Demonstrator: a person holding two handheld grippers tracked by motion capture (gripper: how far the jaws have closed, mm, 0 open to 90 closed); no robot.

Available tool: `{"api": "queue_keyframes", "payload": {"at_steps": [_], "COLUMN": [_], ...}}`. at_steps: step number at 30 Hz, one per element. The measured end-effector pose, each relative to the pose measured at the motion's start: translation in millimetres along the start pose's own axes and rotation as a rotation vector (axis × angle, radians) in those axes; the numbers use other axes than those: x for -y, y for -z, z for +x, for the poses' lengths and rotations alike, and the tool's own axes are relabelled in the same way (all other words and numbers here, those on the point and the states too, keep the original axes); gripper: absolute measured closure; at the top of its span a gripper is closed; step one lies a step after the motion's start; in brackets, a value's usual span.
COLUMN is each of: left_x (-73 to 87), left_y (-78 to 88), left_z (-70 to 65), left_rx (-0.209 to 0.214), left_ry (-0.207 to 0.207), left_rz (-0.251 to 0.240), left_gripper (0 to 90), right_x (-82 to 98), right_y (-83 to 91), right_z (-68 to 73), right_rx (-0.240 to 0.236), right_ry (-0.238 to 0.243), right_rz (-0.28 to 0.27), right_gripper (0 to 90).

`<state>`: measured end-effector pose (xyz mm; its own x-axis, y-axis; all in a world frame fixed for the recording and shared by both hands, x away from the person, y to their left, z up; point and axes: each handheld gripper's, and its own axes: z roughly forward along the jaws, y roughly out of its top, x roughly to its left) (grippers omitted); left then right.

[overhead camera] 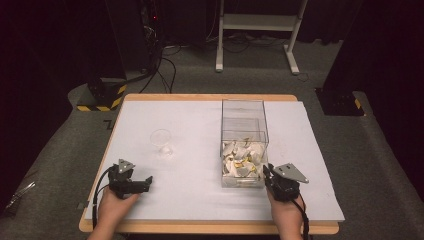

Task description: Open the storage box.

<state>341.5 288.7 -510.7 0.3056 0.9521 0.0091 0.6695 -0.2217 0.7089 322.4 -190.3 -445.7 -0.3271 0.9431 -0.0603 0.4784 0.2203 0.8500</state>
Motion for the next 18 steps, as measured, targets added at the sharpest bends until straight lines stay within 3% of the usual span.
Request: {"api": "queue_keyframes", "payload": {"at_steps": [10,14,18], "left_x": [0.1,-0.1,0.0], "left_y": [0.1,-0.1,-0.1], "left_z": [-0.1,-0.2,-0.1], "left_rx": [-0.001,-0.002,-0.001], "left_ry": [-0.001,0.003,0.002], "left_rz": [0.000,-0.001,-0.002], "left_gripper": [0.6,0.6,0.6], "right_x": [8.6,7.7,2.6], "right_y": [16.9,18.3,21.7], "right_z": [7.7,1.3,-4.5], "right_rx": [0.009,-0.024,-0.031], "right_ry": [0.004,-0.015,-0.026], "right_rz": [0.007,-0.020,-0.064], "right_gripper": [77.2,64.3,61.0]}}
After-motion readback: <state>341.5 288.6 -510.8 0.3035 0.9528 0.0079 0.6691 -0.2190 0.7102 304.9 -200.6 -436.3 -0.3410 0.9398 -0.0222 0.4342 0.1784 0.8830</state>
